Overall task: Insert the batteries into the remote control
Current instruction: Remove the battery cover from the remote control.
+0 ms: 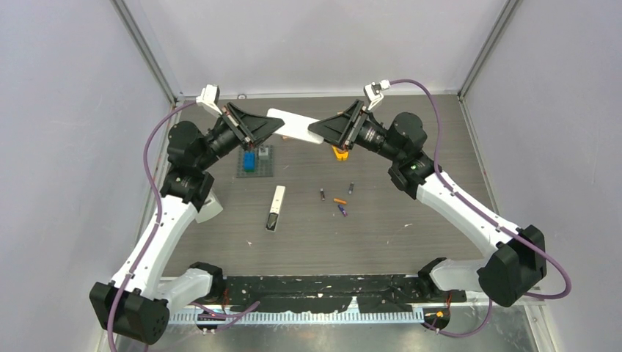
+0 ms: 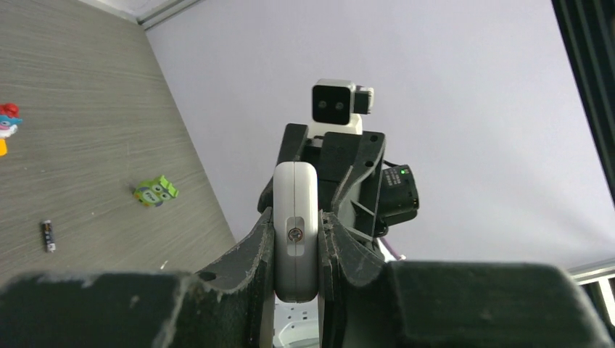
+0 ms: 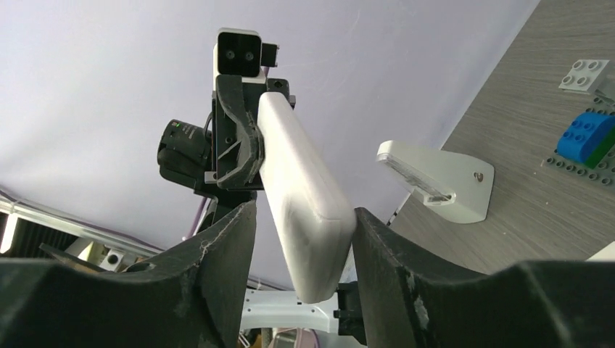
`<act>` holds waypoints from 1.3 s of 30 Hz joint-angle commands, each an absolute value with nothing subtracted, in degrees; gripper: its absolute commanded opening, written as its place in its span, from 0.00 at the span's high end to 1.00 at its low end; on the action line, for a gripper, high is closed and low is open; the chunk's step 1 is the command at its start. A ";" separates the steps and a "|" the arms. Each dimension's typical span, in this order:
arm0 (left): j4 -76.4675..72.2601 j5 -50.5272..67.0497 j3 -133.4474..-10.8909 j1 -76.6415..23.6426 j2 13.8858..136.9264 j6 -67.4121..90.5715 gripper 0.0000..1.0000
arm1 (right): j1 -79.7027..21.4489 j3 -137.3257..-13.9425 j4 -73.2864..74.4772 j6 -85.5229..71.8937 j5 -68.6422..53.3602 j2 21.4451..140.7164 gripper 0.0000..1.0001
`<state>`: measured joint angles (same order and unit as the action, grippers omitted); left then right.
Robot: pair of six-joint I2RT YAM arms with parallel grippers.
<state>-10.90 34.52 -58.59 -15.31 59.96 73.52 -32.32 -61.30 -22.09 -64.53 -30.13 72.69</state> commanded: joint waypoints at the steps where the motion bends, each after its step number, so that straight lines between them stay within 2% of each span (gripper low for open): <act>1: -17.14 34.52 -57.66 -14.68 58.31 77.06 1.00 | -32.09 -60.99 -28.13 -67.66 -31.46 73.59 0.45; 5: -17.65 34.67 -57.31 -14.60 58.42 77.63 1.00 | -32.10 -60.82 -28.18 -67.68 -31.48 73.93 0.54; 11: -18.47 34.86 -57.00 -14.26 58.31 78.95 1.00 | -32.08 -59.89 -28.49 -68.14 -31.64 74.62 0.78; 21: -25.75 31.39 -53.69 -13.12 59.94 87.53 1.00 | -30.58 -53.09 -39.44 -71.85 -31.46 74.18 0.90; 25: -26.37 30.87 -52.84 -12.62 59.87 87.66 1.00 | -29.68 -52.33 -39.12 -71.76 -31.14 73.71 0.89; 27: -26.11 30.92 -52.82 -12.59 60.06 87.18 1.00 | -29.50 -52.19 -37.70 -71.00 -30.64 73.31 0.86; 31: -25.65 32.04 -53.39 -12.65 60.76 86.28 1.00 | -29.38 -54.78 -28.89 -67.92 -29.34 73.46 0.75; 34: -24.07 32.49 -54.27 -12.71 60.58 85.10 1.00 | -29.40 -56.94 -23.49 -65.66 -28.02 73.48 0.61; 36: -23.90 32.41 -54.27 -12.66 60.79 84.95 1.00 | -29.36 -57.40 -21.65 -64.86 -27.80 73.73 0.56; 39: -24.52 31.97 -53.99 -12.71 60.98 85.52 1.00 | -29.34 -57.21 -21.67 -64.93 -27.96 74.23 0.54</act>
<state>-19.20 34.11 -51.81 -13.39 61.60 83.68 -29.89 -55.75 -26.68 -68.88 -29.15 74.28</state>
